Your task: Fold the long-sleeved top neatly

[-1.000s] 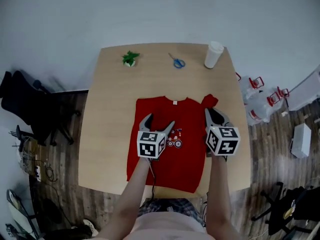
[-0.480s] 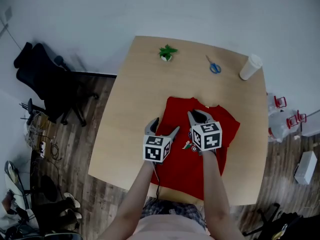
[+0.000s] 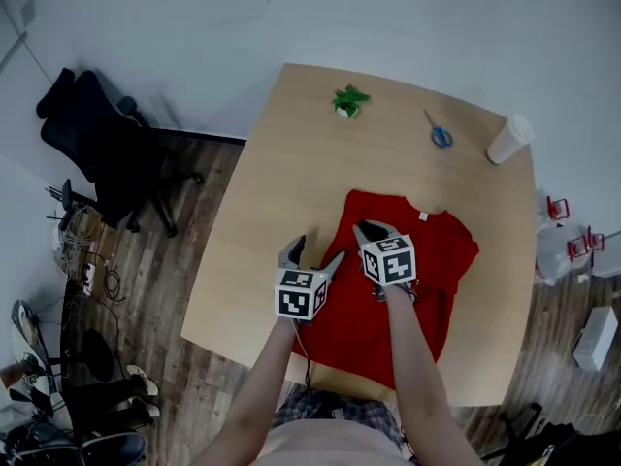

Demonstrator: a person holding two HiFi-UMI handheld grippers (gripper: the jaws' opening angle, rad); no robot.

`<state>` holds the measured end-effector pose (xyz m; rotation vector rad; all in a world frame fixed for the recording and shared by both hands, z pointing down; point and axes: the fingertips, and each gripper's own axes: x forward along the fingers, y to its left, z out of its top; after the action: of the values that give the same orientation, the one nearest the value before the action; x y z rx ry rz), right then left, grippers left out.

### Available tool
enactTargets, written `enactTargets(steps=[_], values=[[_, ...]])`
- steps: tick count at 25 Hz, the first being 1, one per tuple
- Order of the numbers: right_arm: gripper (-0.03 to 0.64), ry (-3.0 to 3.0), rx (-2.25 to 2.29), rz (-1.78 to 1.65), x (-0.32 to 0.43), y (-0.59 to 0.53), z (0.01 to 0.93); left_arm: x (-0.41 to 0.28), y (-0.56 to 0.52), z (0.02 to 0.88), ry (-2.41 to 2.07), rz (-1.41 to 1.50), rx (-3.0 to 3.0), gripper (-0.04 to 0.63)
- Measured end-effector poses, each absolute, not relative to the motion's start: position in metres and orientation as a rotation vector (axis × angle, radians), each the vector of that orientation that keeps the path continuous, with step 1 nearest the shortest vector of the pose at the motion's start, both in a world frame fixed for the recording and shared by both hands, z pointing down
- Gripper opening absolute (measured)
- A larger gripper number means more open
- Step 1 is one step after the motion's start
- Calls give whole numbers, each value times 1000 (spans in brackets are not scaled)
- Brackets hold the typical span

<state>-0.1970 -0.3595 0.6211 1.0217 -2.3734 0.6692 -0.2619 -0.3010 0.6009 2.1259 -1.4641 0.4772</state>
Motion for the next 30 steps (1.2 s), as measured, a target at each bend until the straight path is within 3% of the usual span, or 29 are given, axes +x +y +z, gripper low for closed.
enactTargets(steps=[1, 3, 9, 20, 30], values=[[72, -2411, 1024, 701, -202, -360, 616, -265, -301, 602, -1466, 478, 2123, 387], [179, -2485, 1038, 779, -209, -362, 605, -270, -299, 602, -1470, 476, 2118, 387], [290, -2509, 1201, 817, -174, -367, 581, -265, -304, 597, -1447, 489, 2163, 387], [329, -2326, 1405, 636, -23, -357, 562, -204, -363, 592, -1258, 752, 2363, 387], [339, -2111, 1028, 476, 70, -369, 596, -166, -423, 619, -786, 1267, 2557, 385]])
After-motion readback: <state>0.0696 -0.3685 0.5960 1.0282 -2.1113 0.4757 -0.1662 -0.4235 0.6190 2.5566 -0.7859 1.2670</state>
